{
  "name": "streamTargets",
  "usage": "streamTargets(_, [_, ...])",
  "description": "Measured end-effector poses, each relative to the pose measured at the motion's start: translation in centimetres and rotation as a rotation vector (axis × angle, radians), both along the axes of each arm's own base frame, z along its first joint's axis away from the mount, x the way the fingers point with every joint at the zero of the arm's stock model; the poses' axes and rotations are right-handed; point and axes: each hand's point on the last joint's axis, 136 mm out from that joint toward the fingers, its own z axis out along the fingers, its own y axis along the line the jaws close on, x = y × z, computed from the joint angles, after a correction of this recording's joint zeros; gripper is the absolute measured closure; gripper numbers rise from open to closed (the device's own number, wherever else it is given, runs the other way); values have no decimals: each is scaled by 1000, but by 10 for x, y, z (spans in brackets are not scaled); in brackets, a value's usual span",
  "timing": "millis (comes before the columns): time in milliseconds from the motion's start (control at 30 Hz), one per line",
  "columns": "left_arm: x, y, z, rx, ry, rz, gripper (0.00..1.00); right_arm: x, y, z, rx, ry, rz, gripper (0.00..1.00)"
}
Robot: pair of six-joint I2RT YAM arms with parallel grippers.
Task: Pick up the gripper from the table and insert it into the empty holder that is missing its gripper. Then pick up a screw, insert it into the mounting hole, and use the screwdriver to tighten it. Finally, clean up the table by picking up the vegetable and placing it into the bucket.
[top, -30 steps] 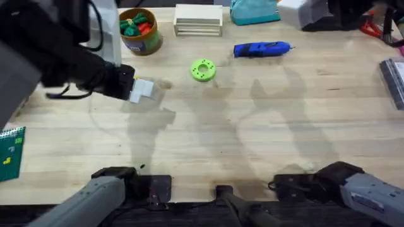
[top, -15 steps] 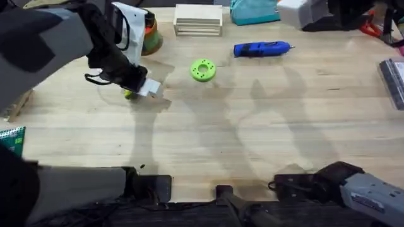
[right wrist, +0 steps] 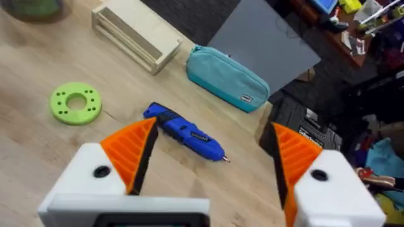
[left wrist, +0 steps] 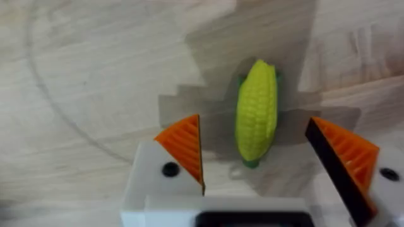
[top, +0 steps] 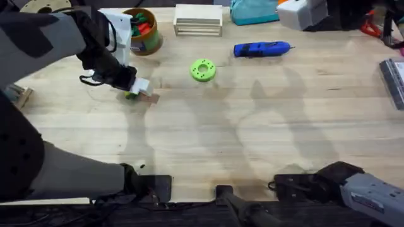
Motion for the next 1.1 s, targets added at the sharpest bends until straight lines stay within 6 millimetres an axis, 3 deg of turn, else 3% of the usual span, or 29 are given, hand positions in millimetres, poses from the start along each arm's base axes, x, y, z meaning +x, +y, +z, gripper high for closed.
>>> streamTargets(200, [12, 0, 2, 2, -51, -19, 16, -3, -1, -5, -9, 23, 0, 10])
streamTargets(667, [10, -5, -14, -34, 1, -33, 16, -5, -2, -9, -16, 40, 0, 11])
streamTargets(700, [10, -6, -14, -38, 1, -34, 76, -5, -2, -9, -16, 40, 0, 11])
streamTargets(867, [12, -9, -13, -49, -3, -42, 871, -5, -2, -9, -16, 41, 0, 12])
streamTargets(900, [13, -8, -13, -45, -6, -47, 955, -5, -2, -9, -16, 41, 0, 12])
streamTargets(1100, [9, -8, -12, -41, 14, -39, 970, -5, -2, -9, -16, 40, 0, 10])
